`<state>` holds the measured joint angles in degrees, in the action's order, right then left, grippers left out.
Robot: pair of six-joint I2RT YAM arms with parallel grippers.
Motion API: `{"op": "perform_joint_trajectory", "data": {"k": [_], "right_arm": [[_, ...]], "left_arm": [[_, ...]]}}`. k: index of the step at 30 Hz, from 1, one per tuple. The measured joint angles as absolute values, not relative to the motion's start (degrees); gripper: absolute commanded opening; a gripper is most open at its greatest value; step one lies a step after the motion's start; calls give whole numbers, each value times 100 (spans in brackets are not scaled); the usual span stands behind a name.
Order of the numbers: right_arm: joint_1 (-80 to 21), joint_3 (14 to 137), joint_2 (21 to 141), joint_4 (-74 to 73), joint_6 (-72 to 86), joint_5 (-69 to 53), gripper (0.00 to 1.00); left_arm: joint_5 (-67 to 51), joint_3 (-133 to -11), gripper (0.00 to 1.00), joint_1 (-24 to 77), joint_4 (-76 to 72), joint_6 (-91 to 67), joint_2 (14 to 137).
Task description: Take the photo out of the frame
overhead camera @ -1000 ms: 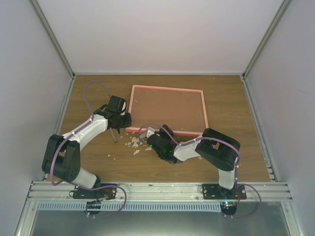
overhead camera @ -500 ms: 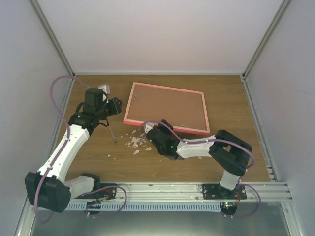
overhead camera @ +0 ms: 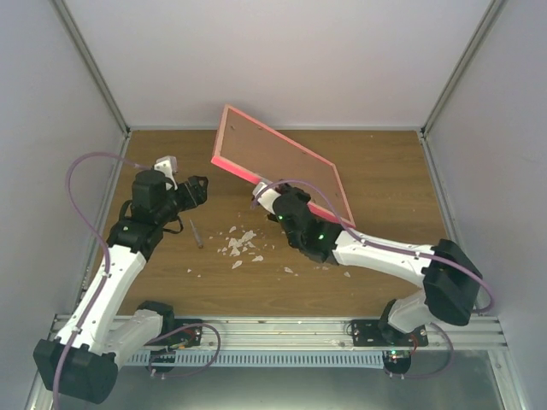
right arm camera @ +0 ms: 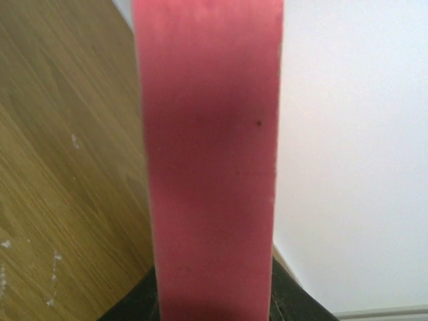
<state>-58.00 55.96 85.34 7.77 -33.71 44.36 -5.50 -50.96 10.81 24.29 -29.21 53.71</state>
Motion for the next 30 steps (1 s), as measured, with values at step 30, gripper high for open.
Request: {"op": "perform_joint_trajectory", "data": {"k": [30], "right_arm": [[-4681,5909,6807,14,-375,1251,1]], "left_arm": [[-902,-4762,79,1074,2156,-3114,5144]]}}
